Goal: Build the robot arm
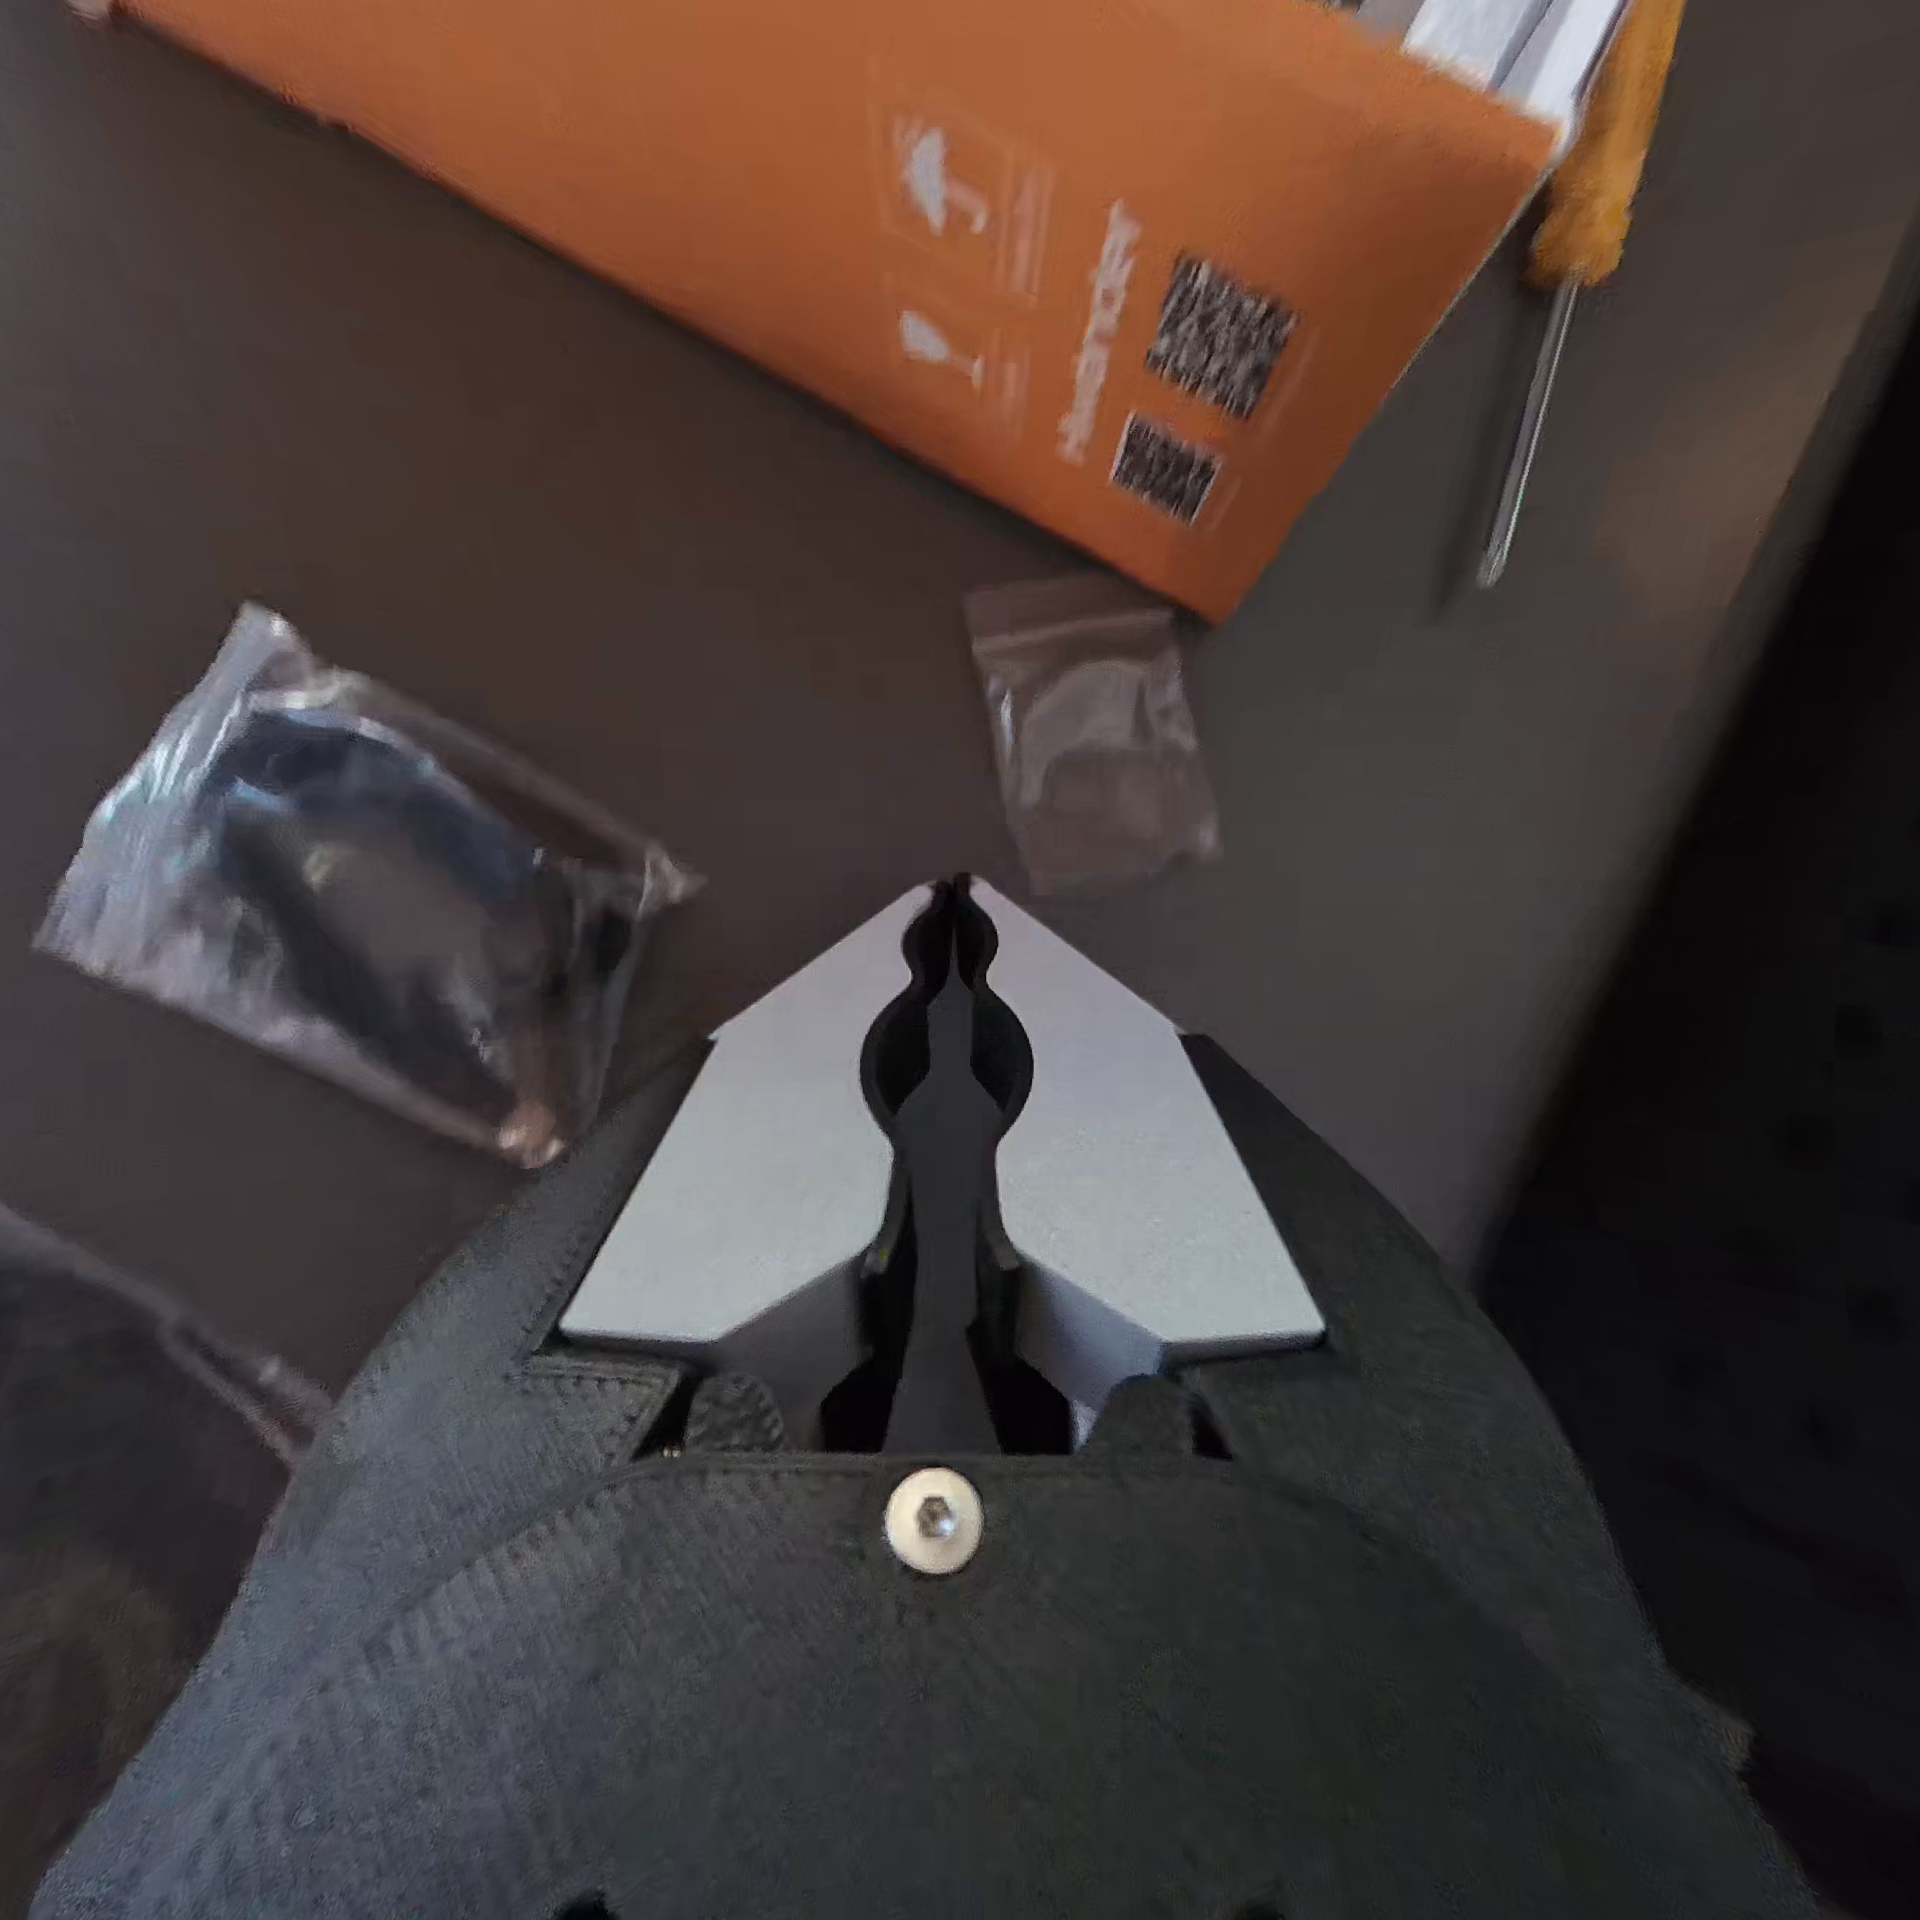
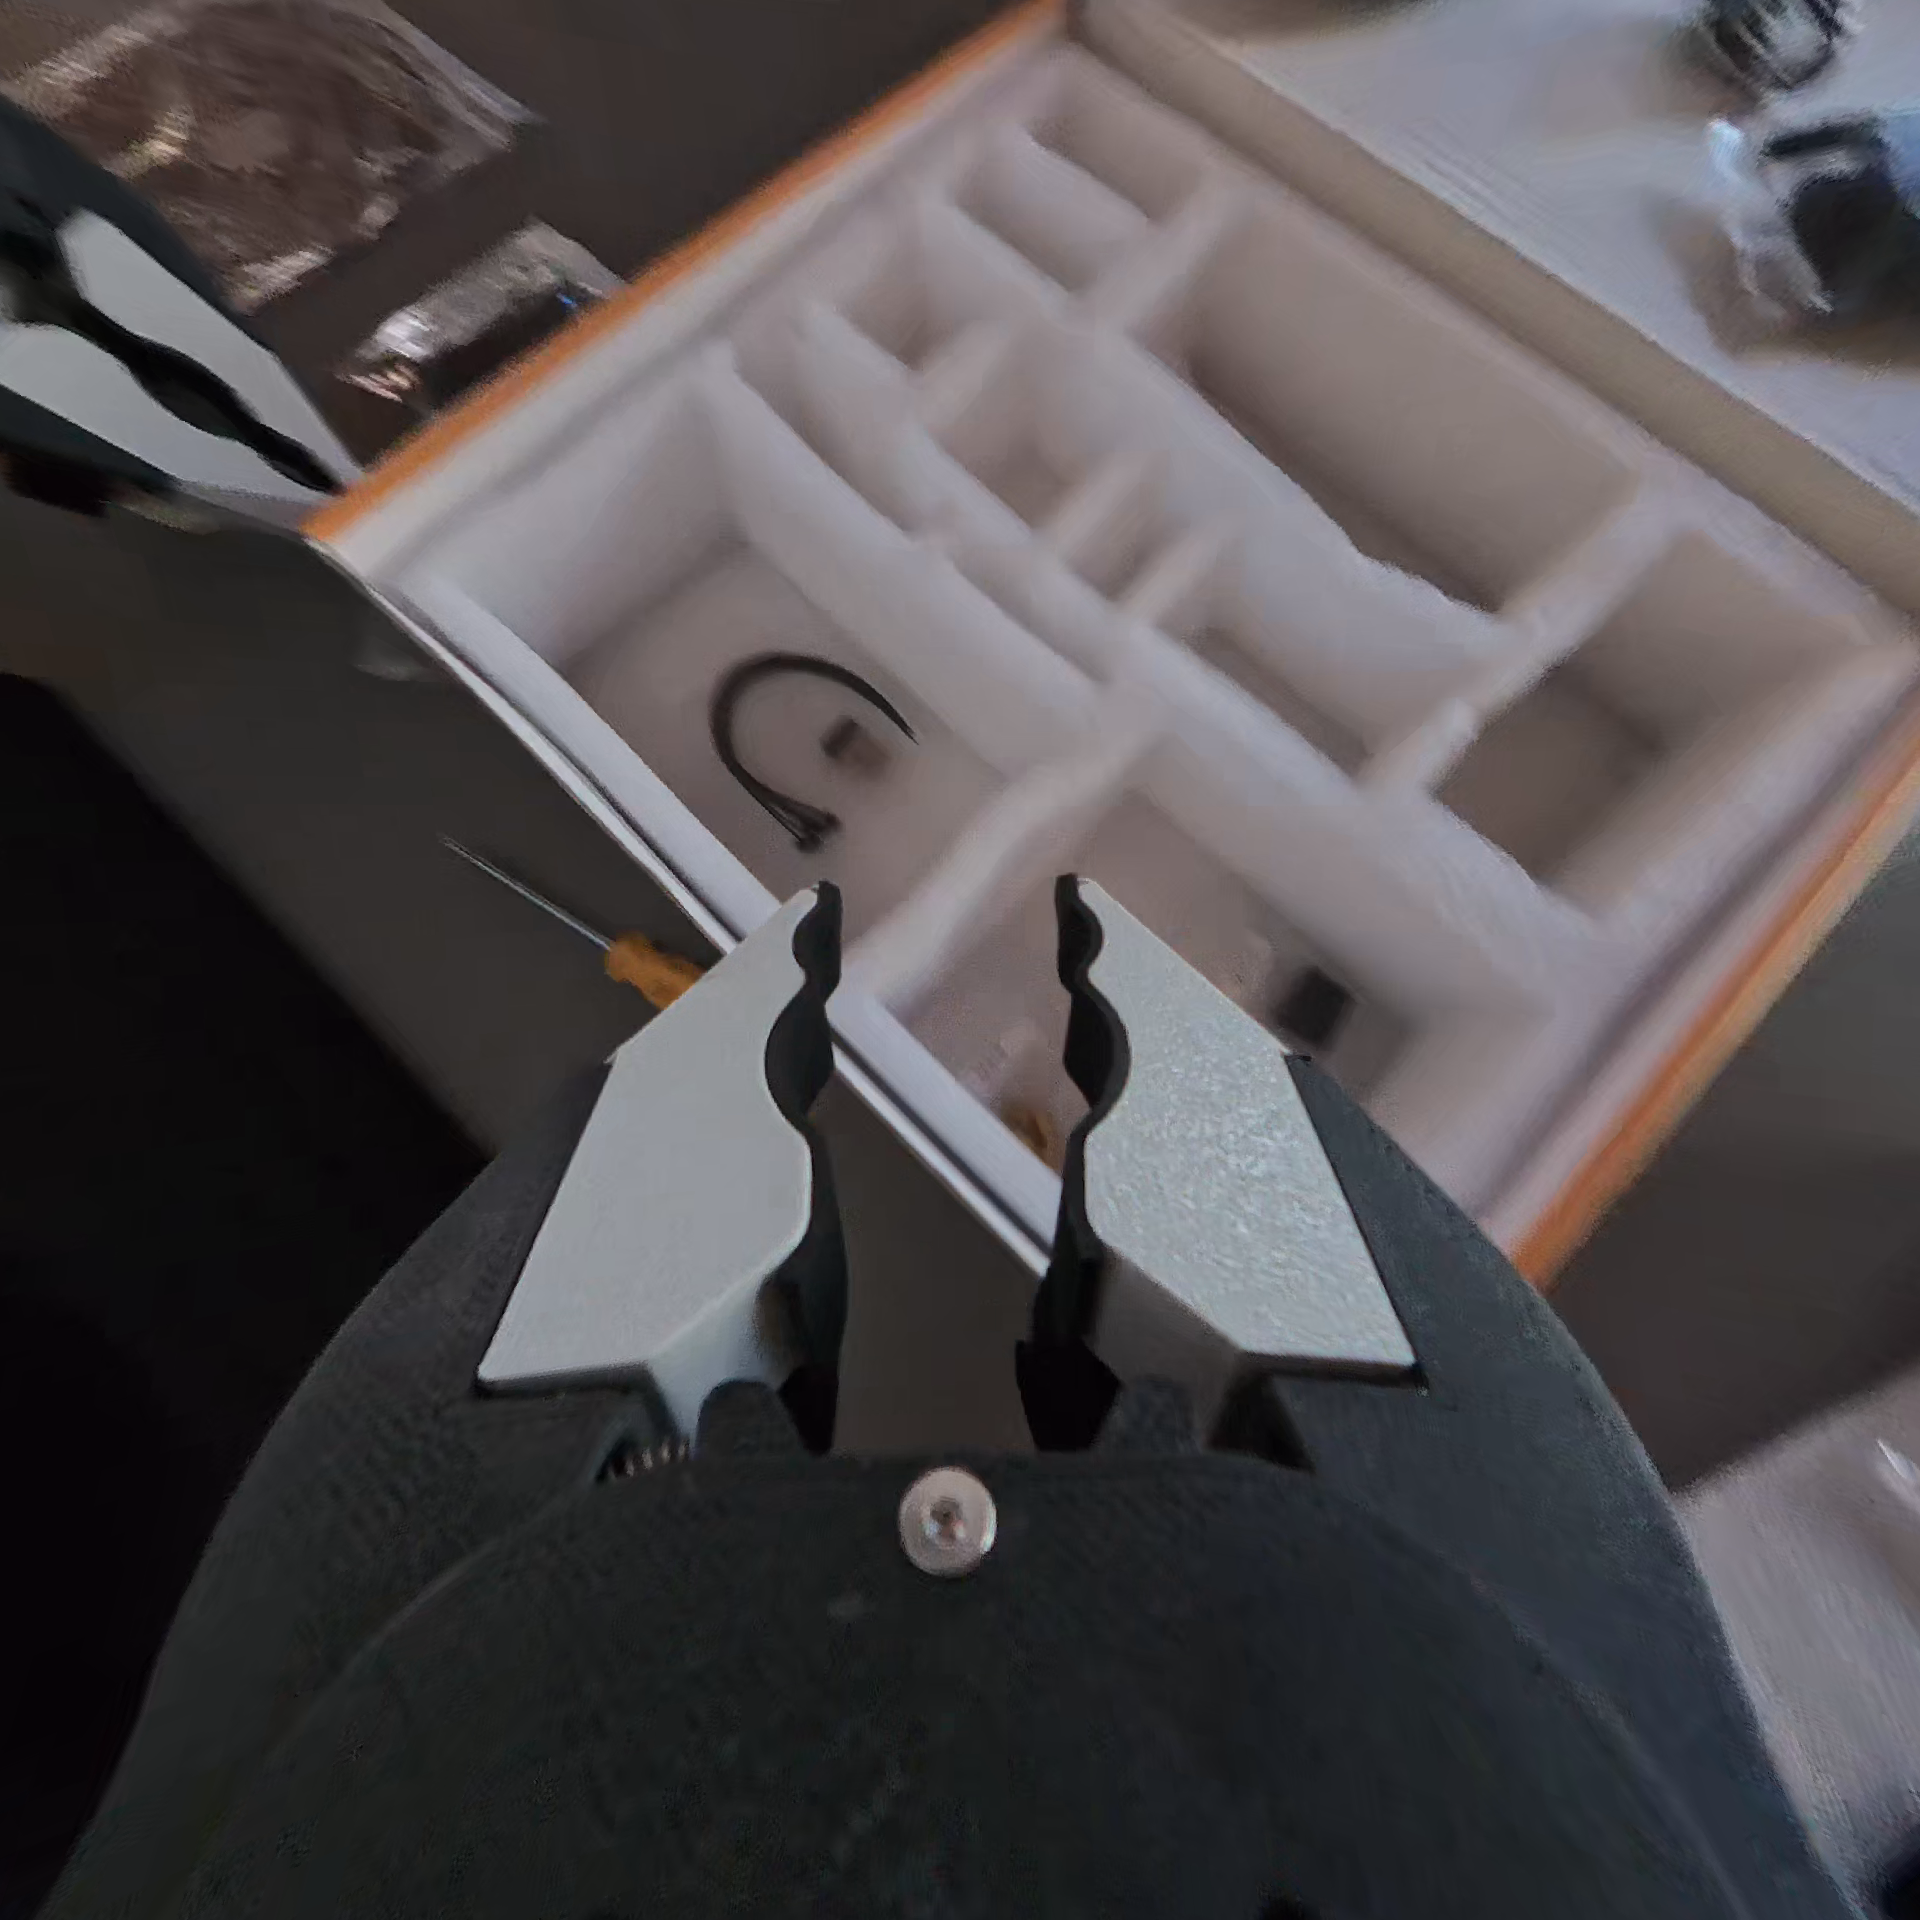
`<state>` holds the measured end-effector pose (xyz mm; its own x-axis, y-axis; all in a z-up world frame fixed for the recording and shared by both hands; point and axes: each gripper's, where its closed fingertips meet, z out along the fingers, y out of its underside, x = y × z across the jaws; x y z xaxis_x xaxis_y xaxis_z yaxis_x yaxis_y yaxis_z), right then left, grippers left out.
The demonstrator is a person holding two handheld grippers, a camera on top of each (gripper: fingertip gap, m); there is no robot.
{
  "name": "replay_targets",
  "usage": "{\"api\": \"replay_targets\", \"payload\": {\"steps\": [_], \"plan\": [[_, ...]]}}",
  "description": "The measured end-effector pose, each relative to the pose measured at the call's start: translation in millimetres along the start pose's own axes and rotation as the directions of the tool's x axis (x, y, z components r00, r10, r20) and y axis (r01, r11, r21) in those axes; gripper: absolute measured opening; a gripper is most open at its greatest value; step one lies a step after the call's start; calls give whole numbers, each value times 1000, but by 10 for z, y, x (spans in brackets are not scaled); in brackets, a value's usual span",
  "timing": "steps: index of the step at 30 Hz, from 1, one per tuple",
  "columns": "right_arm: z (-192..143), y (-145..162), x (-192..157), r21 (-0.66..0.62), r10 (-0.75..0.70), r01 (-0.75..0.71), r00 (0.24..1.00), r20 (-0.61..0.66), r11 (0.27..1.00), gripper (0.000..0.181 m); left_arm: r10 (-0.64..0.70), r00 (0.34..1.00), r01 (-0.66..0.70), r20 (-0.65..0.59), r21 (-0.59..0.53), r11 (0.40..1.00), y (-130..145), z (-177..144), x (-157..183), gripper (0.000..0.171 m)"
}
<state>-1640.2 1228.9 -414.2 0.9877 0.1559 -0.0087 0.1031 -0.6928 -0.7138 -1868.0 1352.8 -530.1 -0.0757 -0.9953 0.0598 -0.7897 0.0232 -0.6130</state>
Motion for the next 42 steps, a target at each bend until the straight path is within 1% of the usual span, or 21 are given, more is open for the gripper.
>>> {"api": "replay_targets", "payload": {"steps": [2, 4, 7, 8, 9, 11, 14, 16, 21, 23, 25, 26, 27, 29, 30, 31, 32, 35, 37, 39, 42], "plan": [[-174, 178, 225, -17, 41, -43, 997, -67, 999, 42, -36, 999, 36, 14, -39, 999, 102, -88, -35, 0], [-315, 321, 490, -27, 80, -85, 986, -147, 996, 42, -96, 995, 97, 29, -23, 995, 55, -165, -80, 0], [-454, 431, 840, -6, 171, -177, 956, -237, 984, 43, -267, 962, 271, -50, 91, 958, -361, -213, -63, 30], [-488, 427, 913, 21, 200, -201, 947, -253, 979, 43, -309, 947, 316, -84, 90, 945, -456, -183, -26, 36], [-509, 427, 963, 44, 221, -218, 939, -264, 975, 43, -321, 942, 327, -96, 55, 943, -475, -120, 22, 43], [-502, 455, 971, 61, 241, -234, 936, -256, 970, 43, -263, 964, 262, -37, -32, 965, -365, 22, 80, 57], [-457, 558, 900, 30, 210, -208, 950, -231, 978, 43, -133, 988, 141, 77, -121, 982, -120, 102, 138, 32], [-450, 624, 879, 8, 177, -179, 959, -222, 984, 43, -94, 989, 109, 118, -124, 986, -35, 47, 159, 1], [-424, 700, 931, 5, 164, -166, 969, -186, 986, 43, -264, 952, 281, 158, -99, 954, 114, -161, 92, 0], [-397, 685, 984, 21, 179, -178, 969, -171, 984, 43, -342, 920, 352, 192, -14, 936, -33, -275, -37, 4], [-376, 647, 1028, 38, 190, -186, 969, -158, 982, 43, -418, 890, 412, 183, 69, 908, -307, -351, -135, 30], [-368, 624, 1046, 47, 190, -185, 970, -152, 982, 43, -428, 889, 412, 165, 124, 903, -529, -386, -160, 32], [-359, 605, 1057, 52, 186, -180, 972, -145, 982, 43, -406, 903, 377, 142, 192, 906, -811, -422, -157, 31], [-335, 603, 1073, 43, 169, -164, 977, -130, 985, 43, -289, 954, 257, 78, 277, 926, -1369, -394, -17, 14], [-323, 613, 1086, 36, 161, -157, 979, -125, 987, 43, -215, 976, 202, 20, 263, 943, -1569, -284, 123, 13], [-314, 621, 1102, 32, 156, -154, 980, -121, 988, 43, -146, 987, 157, -70, 206, 966, -1690, -117, 311, 23], [-309, 625, 1119, 30, 157, -154, 981, -117, 988, 43, -95, 984, 115, -148, 131, 985, -1740, 56, 465, 32], [-335, 609, 1169, 40, 167, -164, 980, -108, 986, 44, 77, 980, -78, -181, 4, 997, -1782, 459, 573, 43], [-375, 607, 1204, 46, 164, -160, 980, -111, 986, 45, 204, 961, -220, -189, -70, 973, -1753, 644, 567, 49], [-419, 631, 1242, 53, 168, -163, 979, -117, 985, 45, 293, 930, -333, -221, -176, 926, -1605, 820, 545, 54], [-468, 693, 1269, 60, 188, -182, 975, -118, 982, 46, 316, 910, -382, -267, -250, 889, -1517, 912, 527, 60]]}}
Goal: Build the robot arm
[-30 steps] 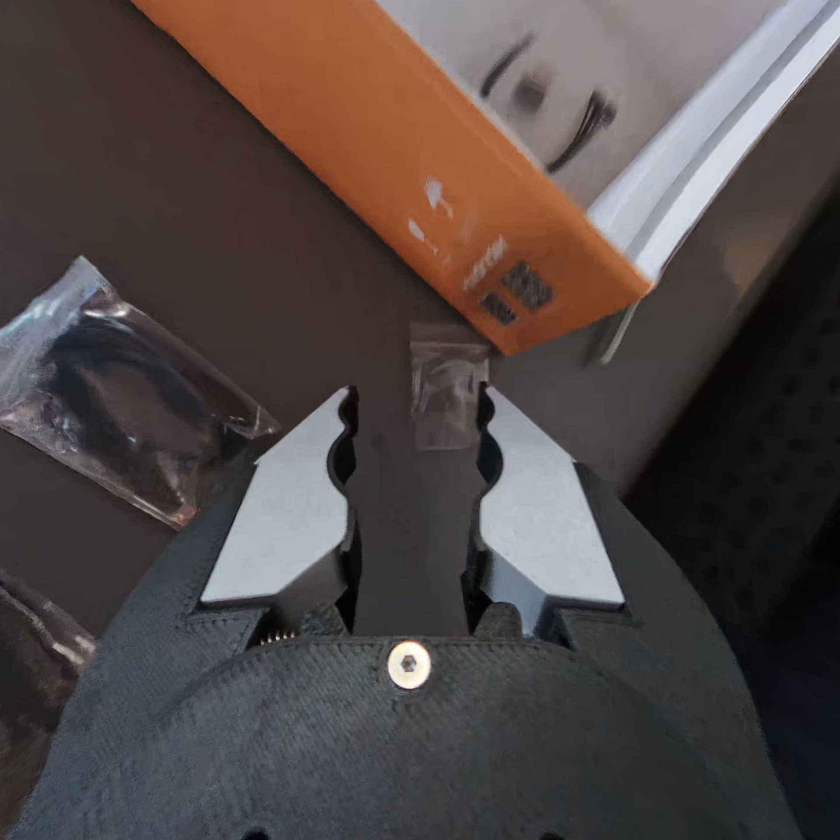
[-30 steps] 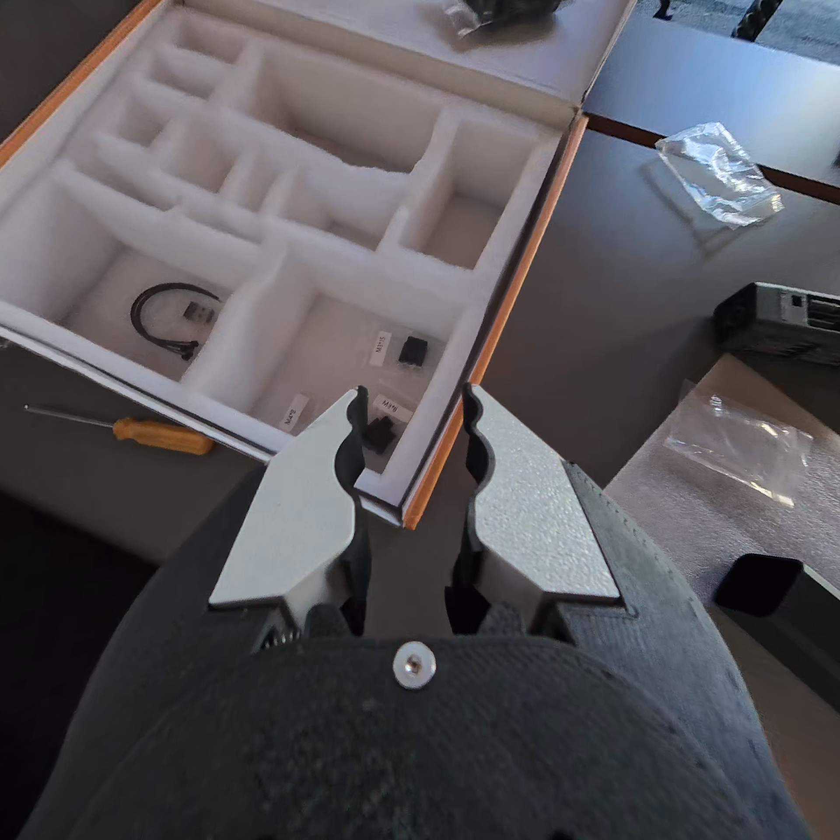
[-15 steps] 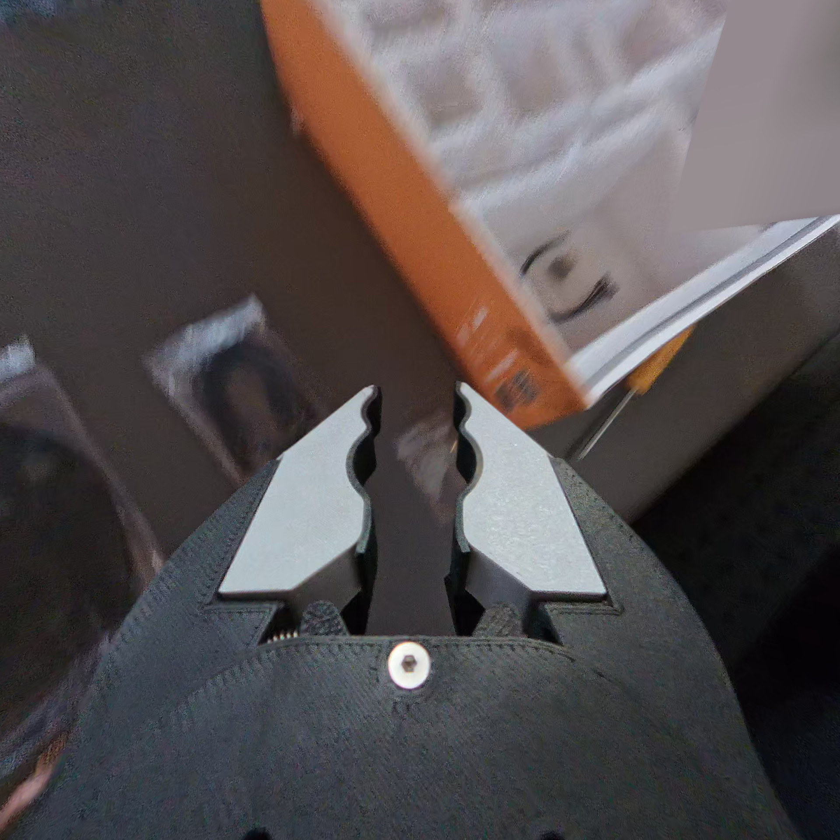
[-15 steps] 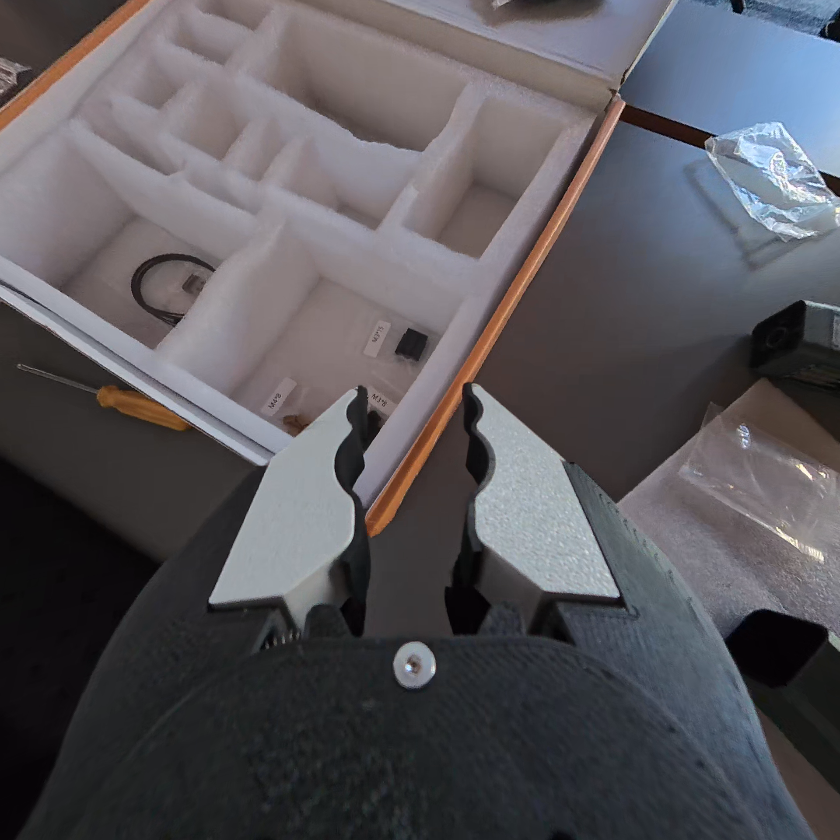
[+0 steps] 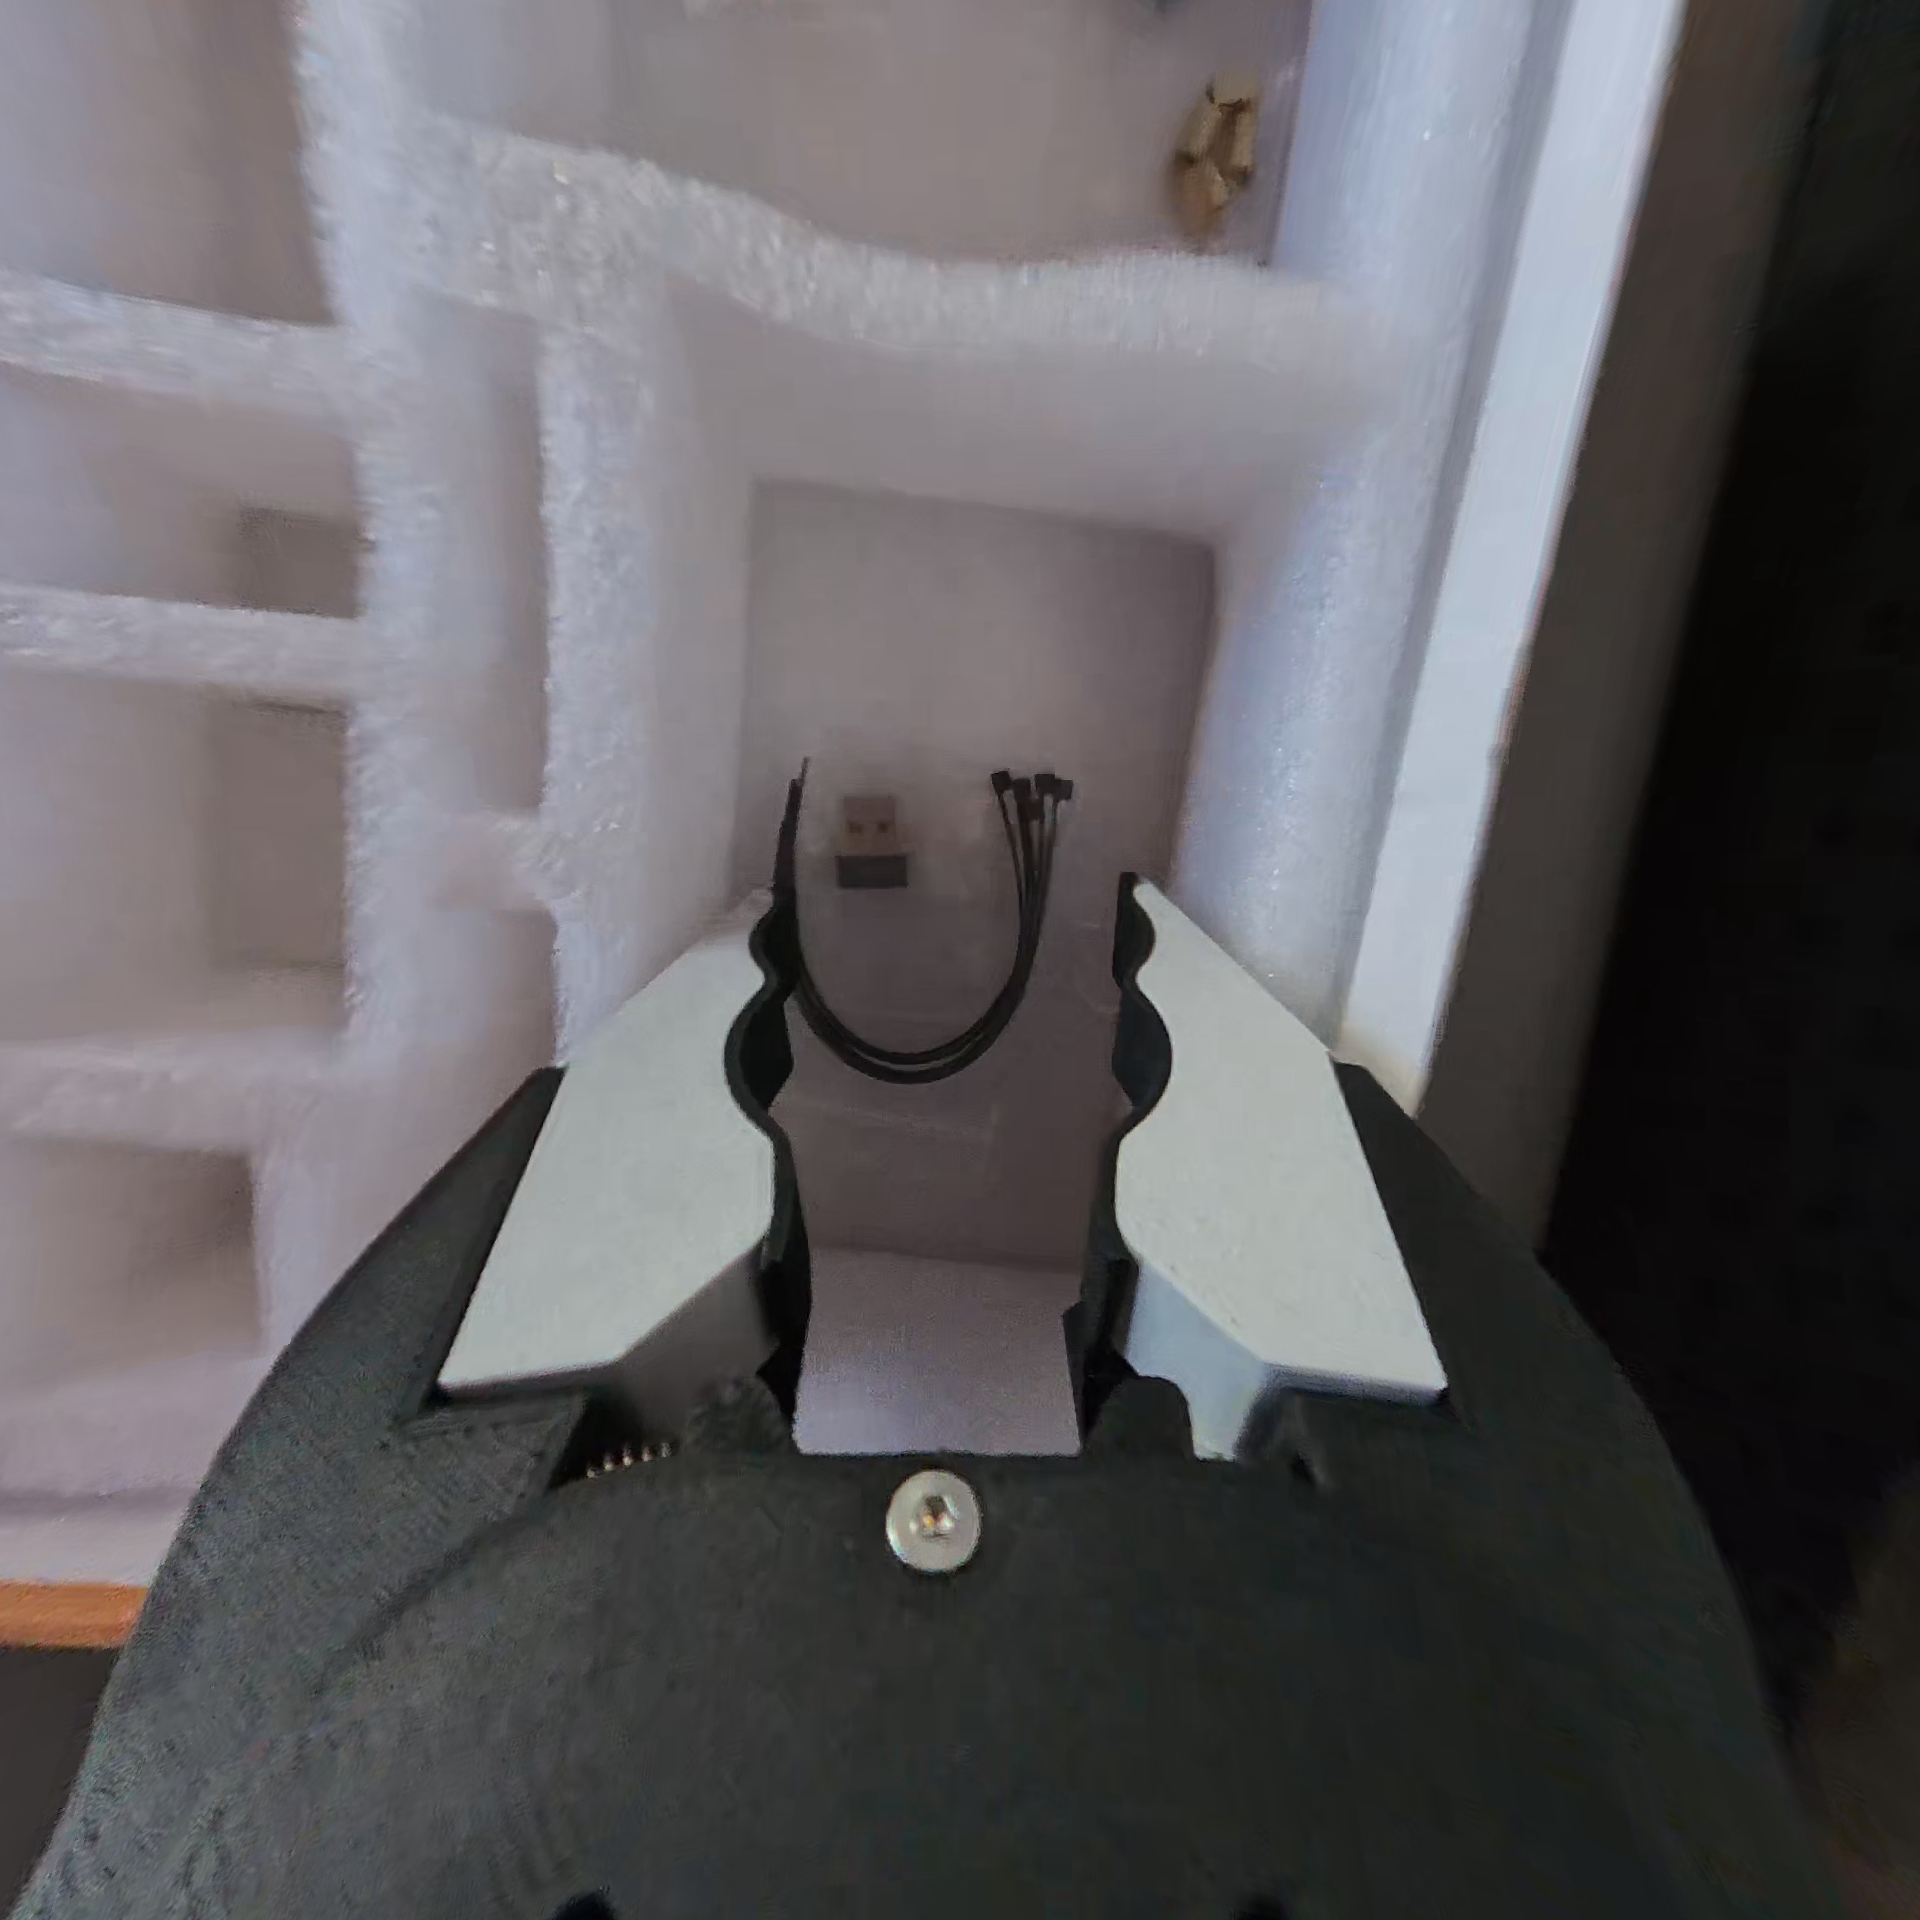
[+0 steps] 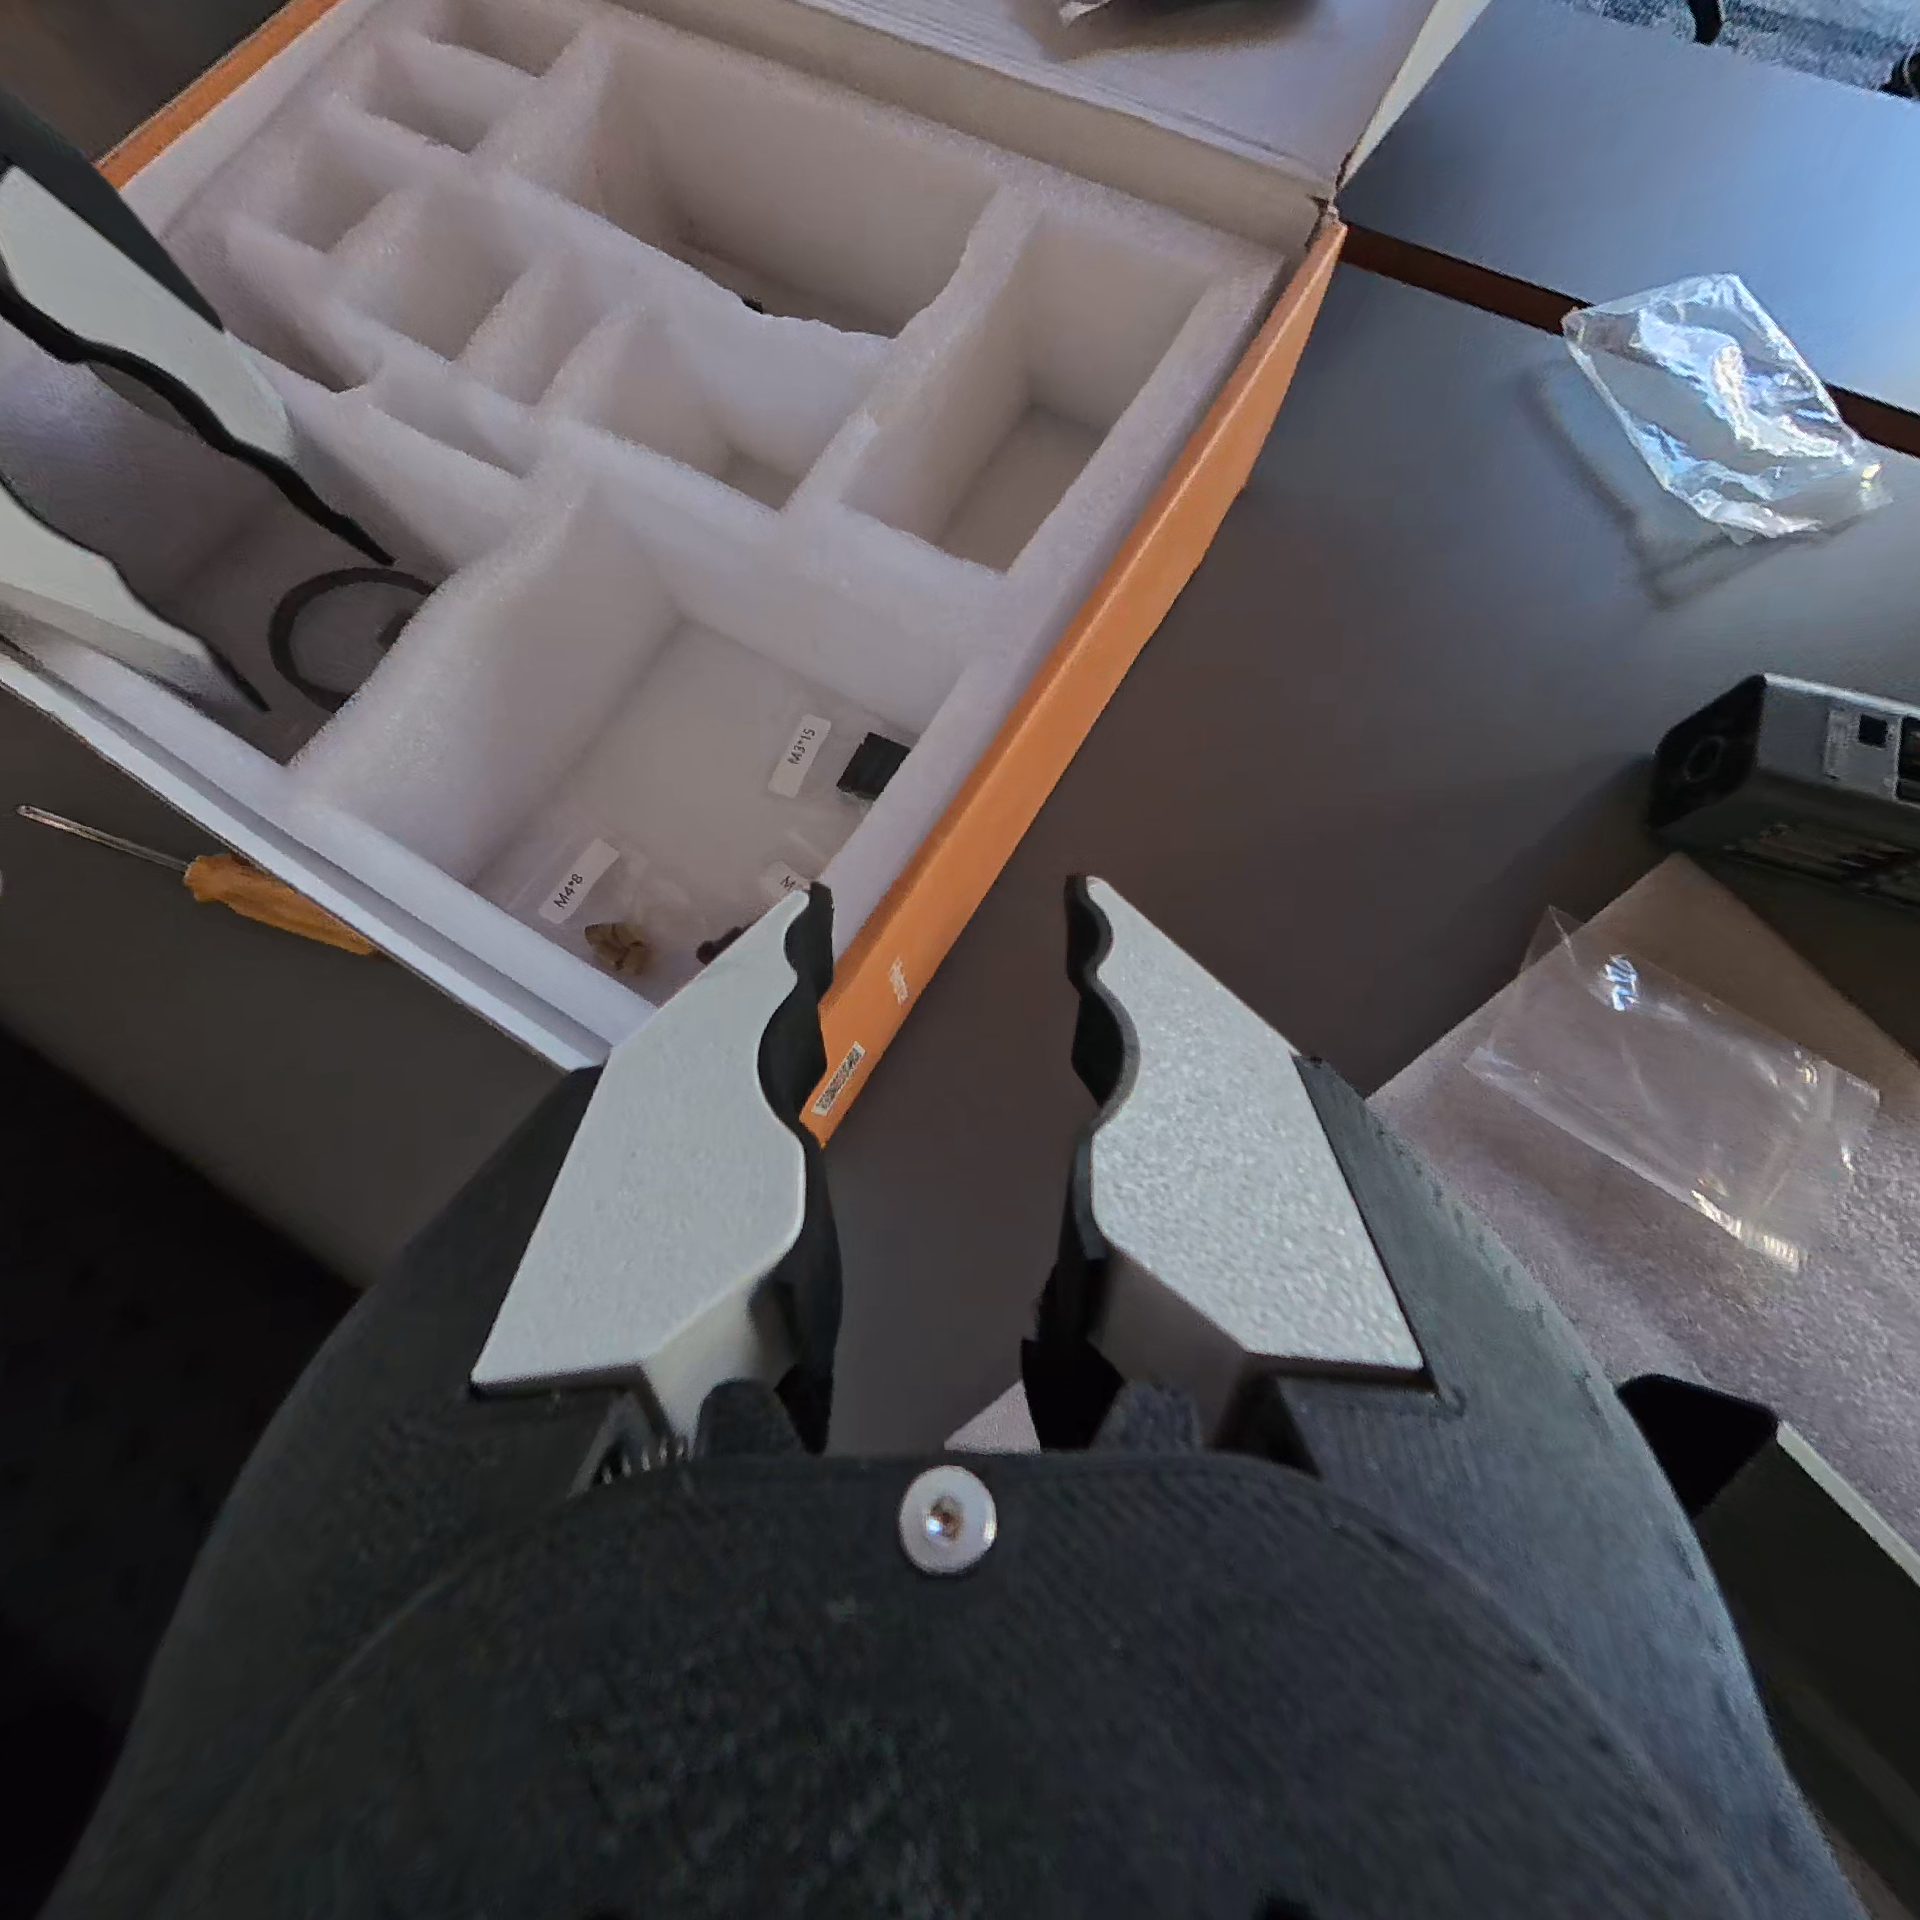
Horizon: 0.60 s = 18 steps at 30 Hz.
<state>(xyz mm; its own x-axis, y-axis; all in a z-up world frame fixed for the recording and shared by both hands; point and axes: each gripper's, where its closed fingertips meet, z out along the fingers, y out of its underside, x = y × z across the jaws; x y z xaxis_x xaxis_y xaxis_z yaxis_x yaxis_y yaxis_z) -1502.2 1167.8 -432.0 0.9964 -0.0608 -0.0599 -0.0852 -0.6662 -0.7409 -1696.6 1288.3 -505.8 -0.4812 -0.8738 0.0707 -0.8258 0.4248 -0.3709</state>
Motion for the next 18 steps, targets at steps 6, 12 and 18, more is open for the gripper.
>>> {"api": "replay_targets", "payload": {"steps": [6, 12, 18], "plan": [[-7, 118, 7, 3, 3, -3, 1000, 9, 1000, 45, 32, 993, -17, 115, -124, 992, 206, 60, -158, 29], [-50, 111, 40, 29, 23, -23, 1000, 20, 999, 45, -249, 968, 247, 24, 57, 967, 67, -135, -232, 5], [-81, 137, 30, 36, 52, -54, 997, 51, 998, 45, -234, 965, 254, -118, 204, 945, -618, -289, 43, 21]]}}
